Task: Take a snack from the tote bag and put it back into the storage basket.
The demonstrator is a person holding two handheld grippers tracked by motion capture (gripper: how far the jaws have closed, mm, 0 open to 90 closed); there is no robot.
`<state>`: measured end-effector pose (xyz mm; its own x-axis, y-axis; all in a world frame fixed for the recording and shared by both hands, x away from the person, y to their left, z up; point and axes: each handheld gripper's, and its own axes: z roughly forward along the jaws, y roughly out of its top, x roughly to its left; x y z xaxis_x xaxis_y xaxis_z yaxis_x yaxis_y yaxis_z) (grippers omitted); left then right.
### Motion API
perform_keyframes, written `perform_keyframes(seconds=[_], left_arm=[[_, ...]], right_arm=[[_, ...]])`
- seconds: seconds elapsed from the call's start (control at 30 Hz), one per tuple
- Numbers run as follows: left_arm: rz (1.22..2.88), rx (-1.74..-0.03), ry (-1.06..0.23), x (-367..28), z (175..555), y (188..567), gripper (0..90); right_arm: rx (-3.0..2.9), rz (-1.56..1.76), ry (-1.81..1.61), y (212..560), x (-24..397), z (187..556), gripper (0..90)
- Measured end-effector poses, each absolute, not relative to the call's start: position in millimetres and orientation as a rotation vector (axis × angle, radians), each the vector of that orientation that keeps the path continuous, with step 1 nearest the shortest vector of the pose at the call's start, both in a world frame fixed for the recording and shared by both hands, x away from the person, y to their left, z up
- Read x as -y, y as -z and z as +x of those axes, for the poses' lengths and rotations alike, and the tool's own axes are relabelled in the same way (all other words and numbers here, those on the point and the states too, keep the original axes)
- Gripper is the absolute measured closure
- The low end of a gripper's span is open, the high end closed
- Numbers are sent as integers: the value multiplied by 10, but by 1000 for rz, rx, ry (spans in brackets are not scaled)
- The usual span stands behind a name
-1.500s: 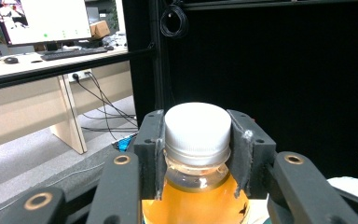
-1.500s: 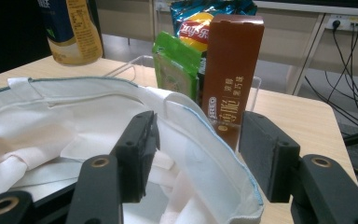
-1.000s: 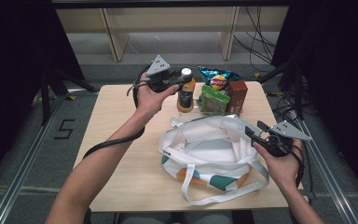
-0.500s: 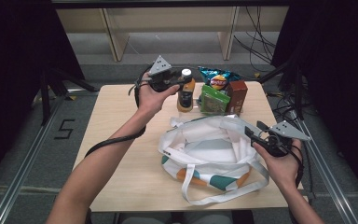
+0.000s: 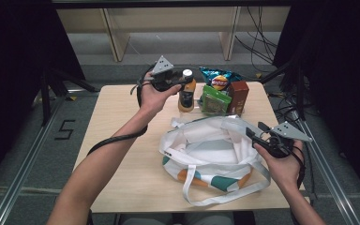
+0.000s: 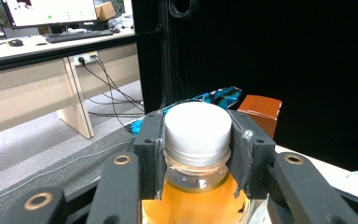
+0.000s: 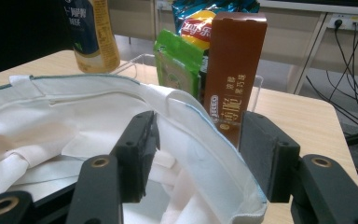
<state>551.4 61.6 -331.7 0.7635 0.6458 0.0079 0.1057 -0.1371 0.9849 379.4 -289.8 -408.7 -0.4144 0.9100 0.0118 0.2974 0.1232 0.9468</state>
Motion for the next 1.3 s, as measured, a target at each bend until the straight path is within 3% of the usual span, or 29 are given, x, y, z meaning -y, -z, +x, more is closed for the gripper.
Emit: perform_keyframes(seconds=[1.3], left_arm=[[1691,-625,-528,-492,5725,3389,587]], right_arm=[[-1803,1156,-1298,4102,2897,3802,466]])
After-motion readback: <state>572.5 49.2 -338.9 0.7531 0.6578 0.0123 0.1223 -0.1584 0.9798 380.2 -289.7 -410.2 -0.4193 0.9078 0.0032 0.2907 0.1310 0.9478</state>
